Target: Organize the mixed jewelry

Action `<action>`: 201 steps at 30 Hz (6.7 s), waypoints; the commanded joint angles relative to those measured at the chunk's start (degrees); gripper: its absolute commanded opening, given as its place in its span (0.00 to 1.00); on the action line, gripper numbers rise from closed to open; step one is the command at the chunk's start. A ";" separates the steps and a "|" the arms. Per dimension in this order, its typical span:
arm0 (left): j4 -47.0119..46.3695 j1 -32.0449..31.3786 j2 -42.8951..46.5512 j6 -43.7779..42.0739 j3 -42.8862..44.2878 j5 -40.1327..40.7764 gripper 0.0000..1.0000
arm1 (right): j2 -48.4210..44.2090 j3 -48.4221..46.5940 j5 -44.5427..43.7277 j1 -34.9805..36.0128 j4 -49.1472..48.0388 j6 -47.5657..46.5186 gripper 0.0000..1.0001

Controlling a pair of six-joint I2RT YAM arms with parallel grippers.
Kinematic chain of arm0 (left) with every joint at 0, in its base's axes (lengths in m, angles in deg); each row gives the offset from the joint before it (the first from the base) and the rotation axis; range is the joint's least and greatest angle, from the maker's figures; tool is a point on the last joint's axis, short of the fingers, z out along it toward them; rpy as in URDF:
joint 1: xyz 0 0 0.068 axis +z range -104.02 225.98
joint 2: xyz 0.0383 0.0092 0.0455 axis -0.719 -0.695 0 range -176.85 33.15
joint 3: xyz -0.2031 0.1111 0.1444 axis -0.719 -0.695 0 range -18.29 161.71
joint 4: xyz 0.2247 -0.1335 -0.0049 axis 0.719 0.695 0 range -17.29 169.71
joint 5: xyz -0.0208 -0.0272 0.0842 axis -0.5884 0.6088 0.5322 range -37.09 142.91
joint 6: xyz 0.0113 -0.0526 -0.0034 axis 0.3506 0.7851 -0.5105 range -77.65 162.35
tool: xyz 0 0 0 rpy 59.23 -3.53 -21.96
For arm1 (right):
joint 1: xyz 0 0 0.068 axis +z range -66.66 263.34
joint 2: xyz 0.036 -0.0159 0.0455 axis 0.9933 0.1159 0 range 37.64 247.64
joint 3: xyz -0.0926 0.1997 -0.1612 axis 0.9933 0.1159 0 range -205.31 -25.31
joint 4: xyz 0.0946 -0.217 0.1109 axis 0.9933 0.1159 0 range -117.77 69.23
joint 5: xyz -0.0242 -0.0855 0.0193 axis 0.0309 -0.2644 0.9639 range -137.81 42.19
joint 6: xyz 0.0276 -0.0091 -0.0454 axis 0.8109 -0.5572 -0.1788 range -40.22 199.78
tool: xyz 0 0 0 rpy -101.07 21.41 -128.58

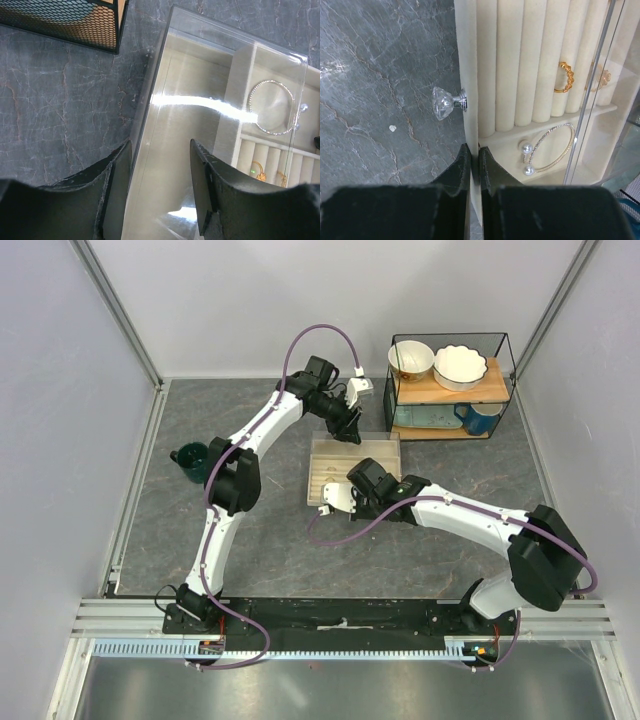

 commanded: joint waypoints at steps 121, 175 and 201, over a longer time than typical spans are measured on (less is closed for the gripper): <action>2.61 -8.09 -4.74 4.46 -9.15 5.47 0.36 | 6.28 -10.70 -29.10 0.09 -11.04 0.34 0.46; 3.40 -8.09 -3.78 3.15 -8.62 6.52 0.35 | 0.66 -9.47 -18.47 0.61 0.74 5.52 0.69; 3.40 -6.07 -1.76 2.88 -11.43 7.14 0.35 | 4.35 -5.78 -19.78 -3.34 -4.88 2.53 0.69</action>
